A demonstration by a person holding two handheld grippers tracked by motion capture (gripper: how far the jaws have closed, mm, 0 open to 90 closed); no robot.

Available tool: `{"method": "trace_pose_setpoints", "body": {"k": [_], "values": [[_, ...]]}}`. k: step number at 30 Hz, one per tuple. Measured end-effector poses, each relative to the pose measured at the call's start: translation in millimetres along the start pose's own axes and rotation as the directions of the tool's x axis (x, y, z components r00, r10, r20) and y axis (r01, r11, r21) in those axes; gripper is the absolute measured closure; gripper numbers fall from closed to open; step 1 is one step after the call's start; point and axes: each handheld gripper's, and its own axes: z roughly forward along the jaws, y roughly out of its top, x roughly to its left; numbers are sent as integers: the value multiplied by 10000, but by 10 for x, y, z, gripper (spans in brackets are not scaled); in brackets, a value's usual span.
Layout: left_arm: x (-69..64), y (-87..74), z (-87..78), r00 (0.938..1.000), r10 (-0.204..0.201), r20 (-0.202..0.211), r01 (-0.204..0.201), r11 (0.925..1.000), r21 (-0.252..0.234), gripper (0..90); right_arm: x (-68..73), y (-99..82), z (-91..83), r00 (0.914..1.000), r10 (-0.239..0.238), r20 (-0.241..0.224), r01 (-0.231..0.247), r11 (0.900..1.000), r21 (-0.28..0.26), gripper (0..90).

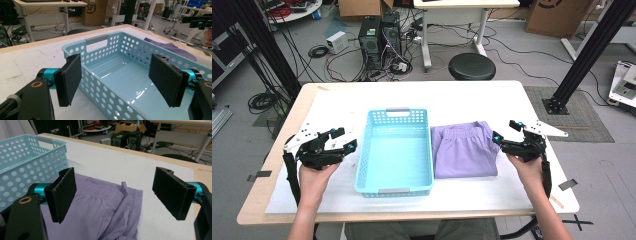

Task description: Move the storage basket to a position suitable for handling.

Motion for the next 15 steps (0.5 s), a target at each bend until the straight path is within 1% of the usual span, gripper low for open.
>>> {"method": "trace_pose_setpoints", "body": {"k": [3,5,8,9,10,12,15], "values": [[11,0,7,9999,108,-72,-108,9999,15,266,-31,-4,-2,9999,95,40,-95,10000,15,194],[13,-1,11,9999,98,-84,-98,9999,27,266,-47,-14,-8,9999,103,57,-103,9999,-23,194],[-9,-12,19,9999,129,-17,-129,9999,93,266,-52,-32,-29,9998,161,125,-161,9999,28,195],[-67,-11,-3,9995,305,-10,-304,9994,182,266,-59,-31,-28,9998,96,168,-96,10000,-16,194],[-67,-11,-3,9995,305,-10,-304,9994,182,266,-59,-31,-28,9998,96,168,-96,10000,-16,194],[-130,-24,-54,9989,461,80,-462,9988,172,266,-62,-23,-25,9997,119,190,-118,9999,-61,194],[-220,-63,-148,9984,565,49,-566,9984,75,266,-49,-13,0,9998,60,191,-59,10000,-15,195]]}}
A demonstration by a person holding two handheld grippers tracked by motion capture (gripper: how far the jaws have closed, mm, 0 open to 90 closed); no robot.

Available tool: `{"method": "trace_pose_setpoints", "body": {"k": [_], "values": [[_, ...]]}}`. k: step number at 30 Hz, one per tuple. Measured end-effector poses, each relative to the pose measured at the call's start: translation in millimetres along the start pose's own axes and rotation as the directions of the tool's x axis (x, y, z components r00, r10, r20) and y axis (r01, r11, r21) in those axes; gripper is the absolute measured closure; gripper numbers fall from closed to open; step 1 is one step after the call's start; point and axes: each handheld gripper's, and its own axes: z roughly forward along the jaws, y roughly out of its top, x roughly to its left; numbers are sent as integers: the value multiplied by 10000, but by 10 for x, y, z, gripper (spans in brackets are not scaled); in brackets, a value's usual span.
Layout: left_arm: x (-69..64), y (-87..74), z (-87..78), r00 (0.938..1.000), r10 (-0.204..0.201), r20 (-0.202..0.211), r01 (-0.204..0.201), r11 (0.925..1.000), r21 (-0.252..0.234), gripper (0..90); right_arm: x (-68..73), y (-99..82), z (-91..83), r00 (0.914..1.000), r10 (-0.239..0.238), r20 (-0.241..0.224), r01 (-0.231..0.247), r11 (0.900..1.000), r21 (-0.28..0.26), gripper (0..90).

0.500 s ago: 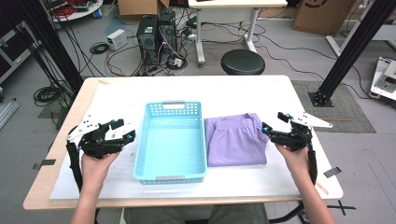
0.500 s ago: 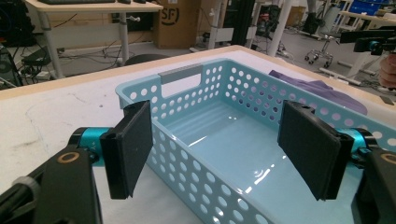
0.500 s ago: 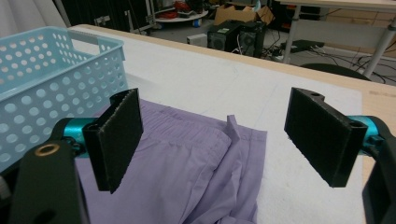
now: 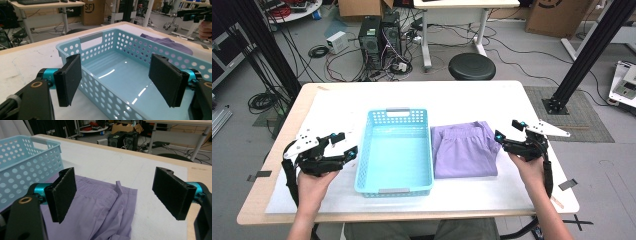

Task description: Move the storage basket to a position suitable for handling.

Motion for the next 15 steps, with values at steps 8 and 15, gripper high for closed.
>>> {"method": "trace_pose_setpoints", "body": {"k": [8,15], "values": [[-223,-69,-142,9997,163,-181,-161,9998,88,266,52,30,47,9997,-256,9,256,9997,59,196],[-445,-203,-293,9979,200,-615,-179,9992,348,267,44,26,40,9997,-203,123,202,9998,89,196]]}}
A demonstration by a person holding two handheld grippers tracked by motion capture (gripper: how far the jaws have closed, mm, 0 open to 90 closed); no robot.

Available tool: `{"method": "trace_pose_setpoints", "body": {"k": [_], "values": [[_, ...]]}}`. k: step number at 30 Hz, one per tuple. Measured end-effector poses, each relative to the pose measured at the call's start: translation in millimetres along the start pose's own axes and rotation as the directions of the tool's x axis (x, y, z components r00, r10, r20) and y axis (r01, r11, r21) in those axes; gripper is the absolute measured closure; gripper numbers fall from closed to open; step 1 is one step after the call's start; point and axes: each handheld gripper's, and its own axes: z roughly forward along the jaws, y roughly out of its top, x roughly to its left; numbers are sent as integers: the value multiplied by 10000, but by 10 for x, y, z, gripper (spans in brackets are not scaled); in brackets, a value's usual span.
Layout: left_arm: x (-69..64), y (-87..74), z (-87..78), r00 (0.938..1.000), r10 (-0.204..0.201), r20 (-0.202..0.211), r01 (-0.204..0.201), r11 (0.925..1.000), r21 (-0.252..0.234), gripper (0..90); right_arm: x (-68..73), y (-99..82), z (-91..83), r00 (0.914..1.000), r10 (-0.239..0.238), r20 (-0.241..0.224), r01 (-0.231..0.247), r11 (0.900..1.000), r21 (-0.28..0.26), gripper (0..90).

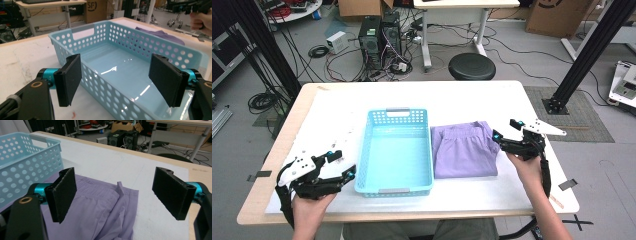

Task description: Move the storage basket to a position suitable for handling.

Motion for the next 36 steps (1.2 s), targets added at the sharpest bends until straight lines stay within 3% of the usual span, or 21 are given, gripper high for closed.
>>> {"method": "trace_pose_setpoints", "body": {"k": [2,4,10,12,17,28,36], "values": [[-82,-46,-43,10000,52,-12,-52,10000,67,266,8,-1,-8,10000,31,42,-31,10000,20,197],[-174,-90,-80,9995,52,-303,-45,9997,229,266,9,-1,-7,10000,-3,76,3,10000,18,198],[-374,-201,-126,9997,134,-201,-123,9984,559,266,19,-4,-2,10000,25,92,-26,10000,95,198],[-425,-240,-117,9994,58,-351,-31,9970,773,266,14,-4,3,9999,-76,82,76,10000,44,198],[-486,-358,-41,9994,-29,-350,77,9904,1380,266,16,-4,0,9999,11,106,-12,10000,82,198],[-536,-409,156,9990,-251,-358,307,9857,1657,261,16,-12,17,10000,-64,50,64,9999,141,198],[-666,-438,247,9952,-131,-971,290,9860,1643,199,21,-19,36,9999,-107,18,106,9998,185,198]]}}
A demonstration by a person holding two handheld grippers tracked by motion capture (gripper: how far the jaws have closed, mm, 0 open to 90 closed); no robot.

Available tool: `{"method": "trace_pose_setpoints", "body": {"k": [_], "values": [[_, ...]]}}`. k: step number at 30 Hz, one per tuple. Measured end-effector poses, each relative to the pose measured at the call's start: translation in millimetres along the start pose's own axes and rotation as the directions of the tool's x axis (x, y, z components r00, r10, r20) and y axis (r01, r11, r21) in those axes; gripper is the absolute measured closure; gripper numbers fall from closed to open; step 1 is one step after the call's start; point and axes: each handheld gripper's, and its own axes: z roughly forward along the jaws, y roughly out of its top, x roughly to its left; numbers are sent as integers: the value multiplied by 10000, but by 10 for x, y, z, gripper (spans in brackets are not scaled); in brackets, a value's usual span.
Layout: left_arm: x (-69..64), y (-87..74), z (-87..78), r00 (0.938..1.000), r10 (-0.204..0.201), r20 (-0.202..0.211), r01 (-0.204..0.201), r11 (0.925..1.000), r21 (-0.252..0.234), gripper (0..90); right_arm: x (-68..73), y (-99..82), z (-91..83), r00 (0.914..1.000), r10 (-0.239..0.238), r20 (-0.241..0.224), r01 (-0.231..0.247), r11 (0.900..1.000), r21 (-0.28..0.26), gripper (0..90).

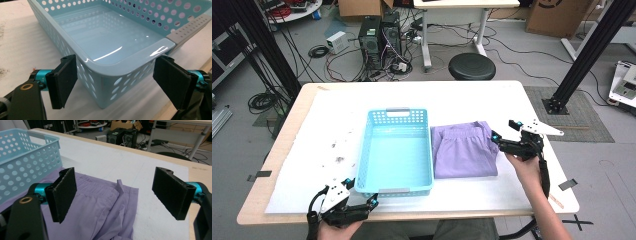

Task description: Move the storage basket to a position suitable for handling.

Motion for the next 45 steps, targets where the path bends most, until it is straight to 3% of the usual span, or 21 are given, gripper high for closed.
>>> {"method": "trace_pose_setpoints", "body": {"k": [2,7,9,11,13,19,26,30,34,37,41,43,45], "values": [[-6,7,25,9999,16,-161,-15,10000,76,199,6,-1,2,10000,35,6,-35,10000,49,198],[21,51,38,9999,113,-109,-111,9998,179,195,29,-1,21,10000,-85,-42,85,9999,79,198],[53,62,15,9999,74,-148,-74,10000,8,234,42,0,22,10000,-56,-72,57,9999,98,200],[97,74,-9,9998,151,-132,-153,9998,-97,346,60,5,33,9999,-78,-115,79,9999,111,200],[116,83,-7,9991,399,-114,-400,9992,-28,351,68,5,37,9999,-83,-146,85,9999,122,200],[167,116,11,9991,406,-76,-406,9992,21,366,143,16,73,9992,-226,-325,232,9995,196,200],[450,206,-12,9994,252,255,-250,9996,-108,374,192,31,90,9986,-282,-448,292,9993,217,200],[616,263,21,9970,486,605,-482,9988,-92,373,210,36,110,9979,-314,-564,328,9992,240,200],[785,305,51,9932,705,928,-701,9975,-77,374,255,74,150,9944,-416,-972,426,9991,77,201],[906,325,81,9901,701,1219,-707,9975,4,374,316,113,216,9868,-697,-1465,695,9976,-64,276],[1059,329,134,9858,794,1482,-832,9963,196,374,430,203,383,9773,-1104,-1810,1085,9939,-208,276],[1112,326,160,9836,869,1579,-924,9953,282,375,505,274,533,9725,-1091,-2055,1053,9940,-296,276],[1165,327,180,9814,964,1663,-1031,9942,317,375,519,294,575,9712,-1064,-2133,1028,9943,-283,276]]}}
